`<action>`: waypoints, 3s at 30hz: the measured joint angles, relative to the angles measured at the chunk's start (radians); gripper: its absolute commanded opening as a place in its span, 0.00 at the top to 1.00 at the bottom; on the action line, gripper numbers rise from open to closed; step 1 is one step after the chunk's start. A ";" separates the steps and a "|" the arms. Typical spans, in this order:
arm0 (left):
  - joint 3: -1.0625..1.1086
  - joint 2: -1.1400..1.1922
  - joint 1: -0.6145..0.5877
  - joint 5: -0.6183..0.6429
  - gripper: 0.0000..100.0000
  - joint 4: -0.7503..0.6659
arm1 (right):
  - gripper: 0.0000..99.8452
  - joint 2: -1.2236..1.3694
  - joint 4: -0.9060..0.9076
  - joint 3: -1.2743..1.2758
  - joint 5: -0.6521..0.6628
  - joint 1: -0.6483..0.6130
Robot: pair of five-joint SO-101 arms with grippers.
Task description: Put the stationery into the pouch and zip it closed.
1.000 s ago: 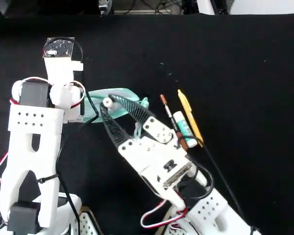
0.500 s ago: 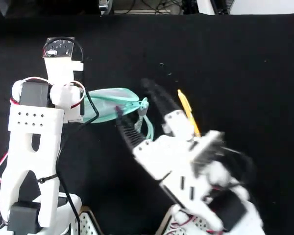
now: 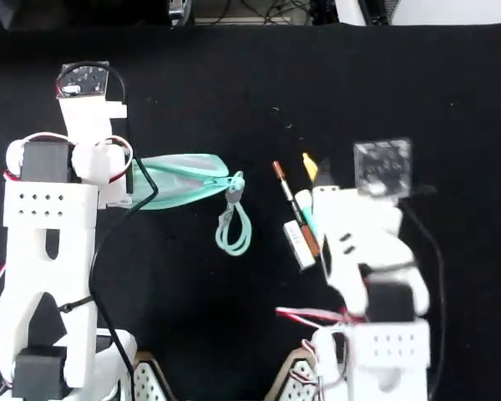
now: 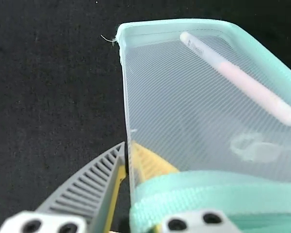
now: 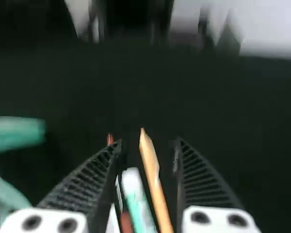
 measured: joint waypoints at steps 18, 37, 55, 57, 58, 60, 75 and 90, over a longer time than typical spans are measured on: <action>0.000 0.000 -0.003 0.000 0.97 0.000 | 0.84 0.770 0.005 -0.087 0.275 -0.164; 0.000 0.000 -0.003 0.000 0.97 0.000 | 0.84 0.899 0.063 -0.115 0.417 -0.259; 0.000 0.000 -0.005 0.000 0.97 0.000 | 0.84 0.967 -0.012 -0.115 0.425 -0.267; 0.000 0.000 -0.005 0.000 0.97 0.000 | 0.85 1.003 -0.032 -0.123 0.425 -0.267; 0.000 0.000 -0.005 0.000 0.97 0.000 | 0.85 1.017 -0.034 -0.135 0.425 -0.267; 0.000 0.000 -0.005 0.000 0.97 0.000 | 0.93 1.033 -0.035 -0.149 0.425 -0.267; 0.000 0.000 -0.005 0.000 0.97 0.000 | 0.99 0.786 0.112 -0.176 0.430 -0.157; 0.000 0.000 -0.005 0.000 0.97 0.000 | 0.99 -0.100 0.094 -0.261 0.149 -0.404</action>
